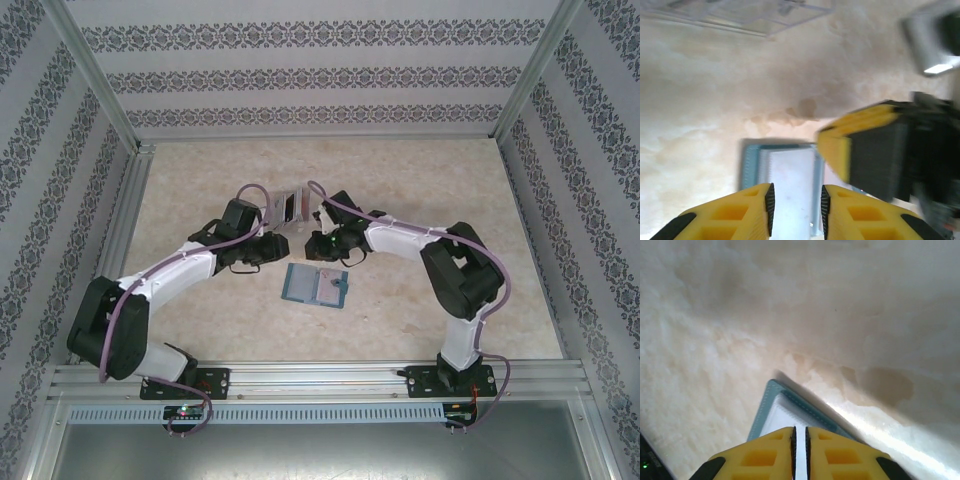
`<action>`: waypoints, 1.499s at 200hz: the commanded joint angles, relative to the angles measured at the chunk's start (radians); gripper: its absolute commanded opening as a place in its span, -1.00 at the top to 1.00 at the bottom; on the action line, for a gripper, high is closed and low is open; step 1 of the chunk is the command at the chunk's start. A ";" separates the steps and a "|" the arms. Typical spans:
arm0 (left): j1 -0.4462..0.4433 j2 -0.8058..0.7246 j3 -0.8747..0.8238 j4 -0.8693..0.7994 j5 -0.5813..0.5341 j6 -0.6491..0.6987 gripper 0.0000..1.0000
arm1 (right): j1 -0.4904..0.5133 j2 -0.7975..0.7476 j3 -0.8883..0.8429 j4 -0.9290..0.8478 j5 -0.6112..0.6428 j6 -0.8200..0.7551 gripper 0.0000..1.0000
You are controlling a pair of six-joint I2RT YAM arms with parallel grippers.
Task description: Put the credit cards into the card holder
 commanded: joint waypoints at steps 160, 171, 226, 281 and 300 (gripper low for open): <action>0.246 0.590 0.396 0.305 0.300 -0.066 0.08 | -0.104 -0.216 -0.174 0.008 0.129 0.009 0.61; 0.223 0.605 0.418 0.292 0.293 -0.071 0.08 | -0.114 -0.219 -0.174 0.004 0.122 0.007 0.61; 0.139 0.681 0.469 0.364 0.295 -0.162 0.09 | -0.152 -0.239 -0.196 0.011 0.118 0.008 0.61; 0.103 0.703 0.535 0.334 0.297 -0.156 0.09 | -0.203 -0.272 -0.152 -0.005 0.138 -0.007 0.49; 0.103 0.669 0.526 0.315 0.298 -0.144 0.09 | -0.231 -0.262 -0.109 -0.016 0.149 -0.014 0.25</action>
